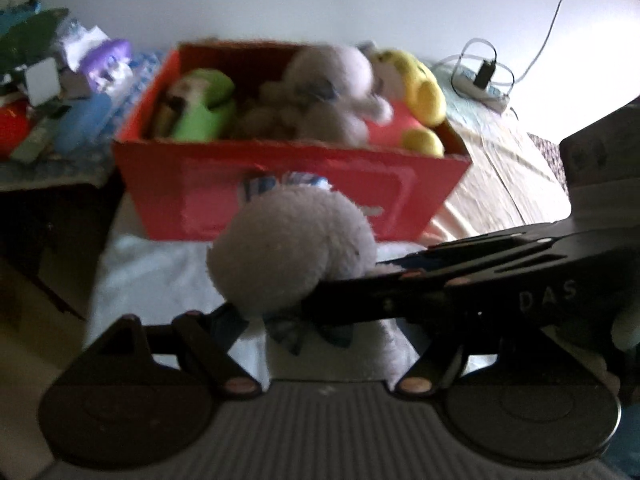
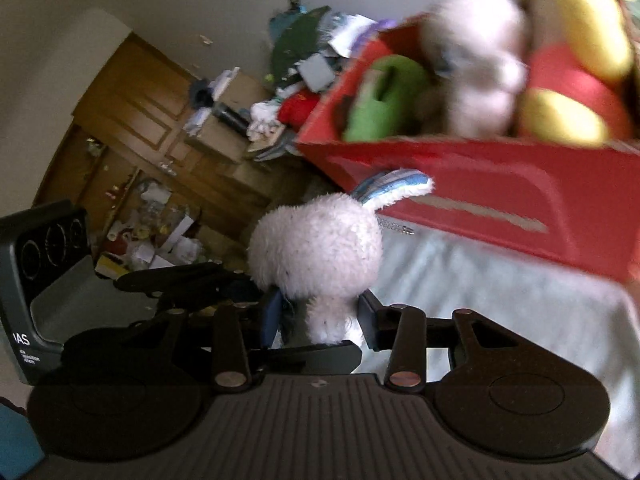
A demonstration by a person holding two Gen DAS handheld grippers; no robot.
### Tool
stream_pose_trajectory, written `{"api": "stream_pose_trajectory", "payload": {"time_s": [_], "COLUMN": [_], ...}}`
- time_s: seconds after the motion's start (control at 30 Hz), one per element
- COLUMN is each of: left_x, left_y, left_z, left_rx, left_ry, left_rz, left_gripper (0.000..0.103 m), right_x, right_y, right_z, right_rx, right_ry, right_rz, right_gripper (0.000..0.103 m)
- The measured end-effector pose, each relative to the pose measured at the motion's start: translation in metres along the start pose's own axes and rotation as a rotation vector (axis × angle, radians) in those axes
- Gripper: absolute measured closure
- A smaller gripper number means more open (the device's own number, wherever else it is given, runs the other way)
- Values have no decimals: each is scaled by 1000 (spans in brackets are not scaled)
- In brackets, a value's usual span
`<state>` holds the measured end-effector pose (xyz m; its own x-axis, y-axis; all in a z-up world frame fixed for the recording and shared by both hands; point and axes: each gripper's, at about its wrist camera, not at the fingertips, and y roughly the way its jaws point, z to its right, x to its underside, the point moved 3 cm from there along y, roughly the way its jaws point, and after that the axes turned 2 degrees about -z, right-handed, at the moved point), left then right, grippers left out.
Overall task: Organize objects
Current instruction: 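Lift the pink bunny plush with the right gripper over the red box, then lower the pink bunny plush into the box beside the white bunny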
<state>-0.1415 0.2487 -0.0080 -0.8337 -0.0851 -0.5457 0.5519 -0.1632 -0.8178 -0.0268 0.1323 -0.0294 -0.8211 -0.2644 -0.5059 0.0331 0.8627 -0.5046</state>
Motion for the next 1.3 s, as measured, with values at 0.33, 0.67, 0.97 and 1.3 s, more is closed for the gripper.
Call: {"api": "stream_pose_trajectory", "payload": {"time_s": [0.33,0.67,0.97,1.3], "left_x": [-25,-72,-109,-136], "left_y": [-36,-39,5,56], "left_z": [-42,-51,-47,-65], "left_rx": [9,114,179,210], "left_ry": [62,162,191,135], "left_rz": [104,194,170,104], "left_gripper": [25,25,25,25], "right_x": [-36,-64,-80,-105], "right_y": [16,4,3,26], "right_z": [-33,-34,-10,18], "right_rx": [-18,75,229,328], "right_ry": [-62,-19,43,99], "right_rz": [77,253,358,354], "right_gripper": [59,60,59,59]}}
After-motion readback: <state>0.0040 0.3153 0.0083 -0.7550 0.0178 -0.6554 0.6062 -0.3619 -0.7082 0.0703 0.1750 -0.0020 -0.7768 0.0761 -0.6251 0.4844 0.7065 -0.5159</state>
